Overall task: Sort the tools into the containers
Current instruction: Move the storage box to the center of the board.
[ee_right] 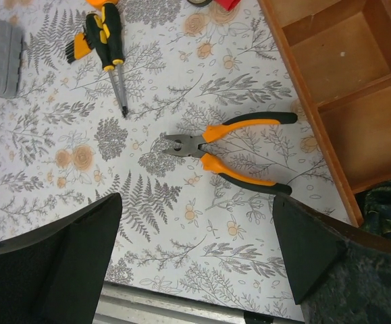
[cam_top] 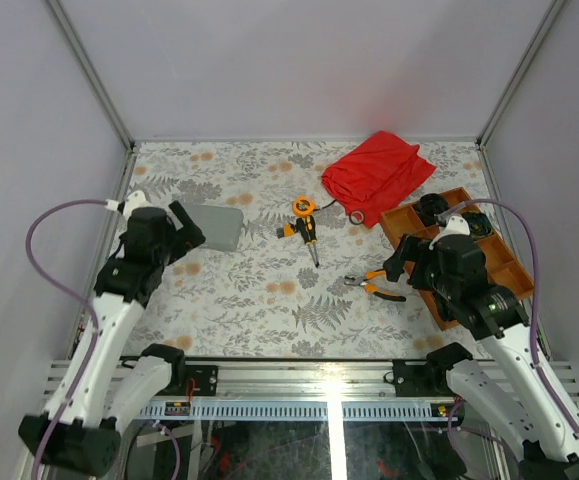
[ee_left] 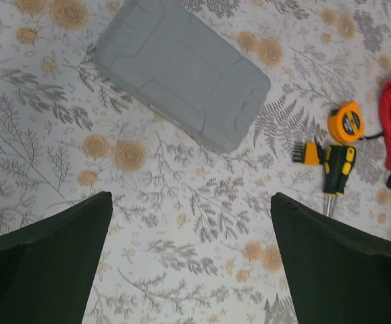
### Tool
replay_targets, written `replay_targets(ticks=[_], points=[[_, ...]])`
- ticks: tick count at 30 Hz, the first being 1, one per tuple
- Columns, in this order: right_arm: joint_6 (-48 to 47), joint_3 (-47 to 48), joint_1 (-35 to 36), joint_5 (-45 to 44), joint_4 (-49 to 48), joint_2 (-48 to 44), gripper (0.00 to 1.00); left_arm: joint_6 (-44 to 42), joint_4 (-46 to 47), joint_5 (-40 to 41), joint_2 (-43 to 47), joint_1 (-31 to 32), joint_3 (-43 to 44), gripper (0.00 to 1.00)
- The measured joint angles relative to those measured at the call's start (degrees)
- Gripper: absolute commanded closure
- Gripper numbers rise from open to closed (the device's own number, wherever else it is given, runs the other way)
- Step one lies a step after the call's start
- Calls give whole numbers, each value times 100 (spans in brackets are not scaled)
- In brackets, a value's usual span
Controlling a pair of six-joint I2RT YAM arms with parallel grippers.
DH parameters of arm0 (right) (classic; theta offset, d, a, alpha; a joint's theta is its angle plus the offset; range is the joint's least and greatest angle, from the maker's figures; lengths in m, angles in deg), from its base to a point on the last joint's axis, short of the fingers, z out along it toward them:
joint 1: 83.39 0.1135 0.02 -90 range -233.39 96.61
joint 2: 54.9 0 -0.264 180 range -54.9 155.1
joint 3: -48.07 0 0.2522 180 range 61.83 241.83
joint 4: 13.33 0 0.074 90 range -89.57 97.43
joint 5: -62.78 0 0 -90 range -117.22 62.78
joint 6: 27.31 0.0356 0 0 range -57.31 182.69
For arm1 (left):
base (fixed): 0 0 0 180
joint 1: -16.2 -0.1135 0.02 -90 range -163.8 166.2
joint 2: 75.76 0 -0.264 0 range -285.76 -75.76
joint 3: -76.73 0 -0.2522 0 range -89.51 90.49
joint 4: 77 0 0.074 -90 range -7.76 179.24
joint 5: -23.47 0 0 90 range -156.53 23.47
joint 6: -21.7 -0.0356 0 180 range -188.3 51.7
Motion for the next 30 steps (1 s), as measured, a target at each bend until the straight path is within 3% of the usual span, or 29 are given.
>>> replay_targets(ticks=[5, 11, 23, 30], points=[[15, -321, 0, 173, -129, -323, 1, 138, 170, 542, -1331, 0, 564, 0], [118, -509, -2, 278, -131, -490, 1, 203, 734, 778, -2194, -107, 699, 0], [133, -741, -4, 743, -382, -494, 1, -101, 1961, 837, -4341, -586, 1399, 0], [72, -743, -4, 905, -409, -619, 1, -323, 2371, 400, -5558, -1255, 1508, 0]])
